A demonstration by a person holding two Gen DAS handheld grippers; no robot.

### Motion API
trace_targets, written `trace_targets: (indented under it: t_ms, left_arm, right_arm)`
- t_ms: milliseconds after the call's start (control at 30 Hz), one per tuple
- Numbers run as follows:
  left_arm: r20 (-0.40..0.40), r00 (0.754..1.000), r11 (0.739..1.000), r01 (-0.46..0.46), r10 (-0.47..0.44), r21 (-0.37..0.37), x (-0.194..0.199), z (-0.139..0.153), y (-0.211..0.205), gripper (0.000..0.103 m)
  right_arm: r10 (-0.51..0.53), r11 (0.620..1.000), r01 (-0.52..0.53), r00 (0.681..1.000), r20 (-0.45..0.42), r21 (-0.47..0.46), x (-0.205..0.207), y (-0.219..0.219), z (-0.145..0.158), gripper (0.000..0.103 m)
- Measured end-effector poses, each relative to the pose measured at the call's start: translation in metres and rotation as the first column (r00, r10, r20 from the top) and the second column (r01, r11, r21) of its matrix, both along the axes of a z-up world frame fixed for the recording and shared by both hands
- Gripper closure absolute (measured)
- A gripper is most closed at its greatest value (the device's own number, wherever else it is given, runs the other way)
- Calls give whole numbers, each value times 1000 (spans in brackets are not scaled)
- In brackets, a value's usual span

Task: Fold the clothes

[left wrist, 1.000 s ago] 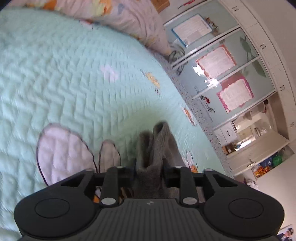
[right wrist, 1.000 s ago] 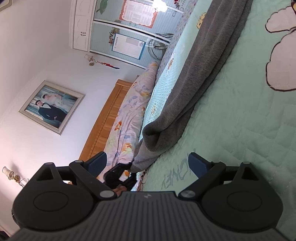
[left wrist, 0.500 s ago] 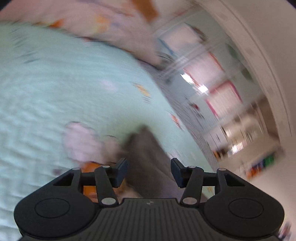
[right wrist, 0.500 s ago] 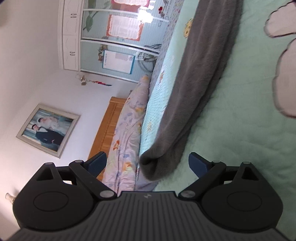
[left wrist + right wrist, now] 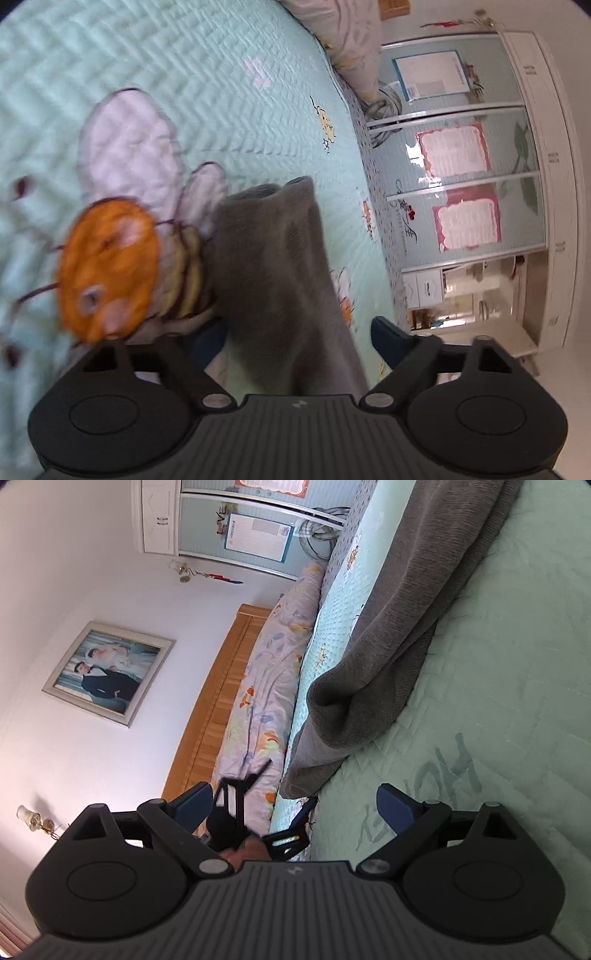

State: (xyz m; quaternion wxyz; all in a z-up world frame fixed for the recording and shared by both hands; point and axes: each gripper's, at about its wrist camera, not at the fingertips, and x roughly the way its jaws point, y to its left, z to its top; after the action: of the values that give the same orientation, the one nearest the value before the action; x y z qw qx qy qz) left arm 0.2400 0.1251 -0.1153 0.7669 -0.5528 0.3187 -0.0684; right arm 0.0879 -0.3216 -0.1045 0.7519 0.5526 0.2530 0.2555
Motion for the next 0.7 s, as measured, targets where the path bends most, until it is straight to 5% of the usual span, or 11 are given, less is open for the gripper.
trace_targets:
  t_ms: [33, 67, 233, 500, 700]
  left_arm:
    - [9, 1000, 1000, -4, 4, 13, 9, 0, -1, 69]
    - [21, 1000, 999, 6, -7, 37, 13, 3, -2, 85]
    - [77, 995, 988, 53, -65, 143, 19, 7, -3, 84]
    - [170, 978, 967, 82, -125, 240, 5, -23, 5, 82]
    - [192, 973, 969, 81, -128, 233, 3, -25, 8, 81]
  right_arm:
    - [1, 1000, -1, 1000, -2, 0, 0, 0, 1, 8]
    - [0, 1000, -1, 1000, -3, -4, 0, -2, 3, 8]
    - [-42, 999, 42, 999, 1, -26, -4, -15, 6, 7]
    - [-252, 952, 264, 963, -92, 153, 26, -59, -13, 8]
    - [-341, 908, 353, 935, -95, 223, 38, -83, -17, 8]
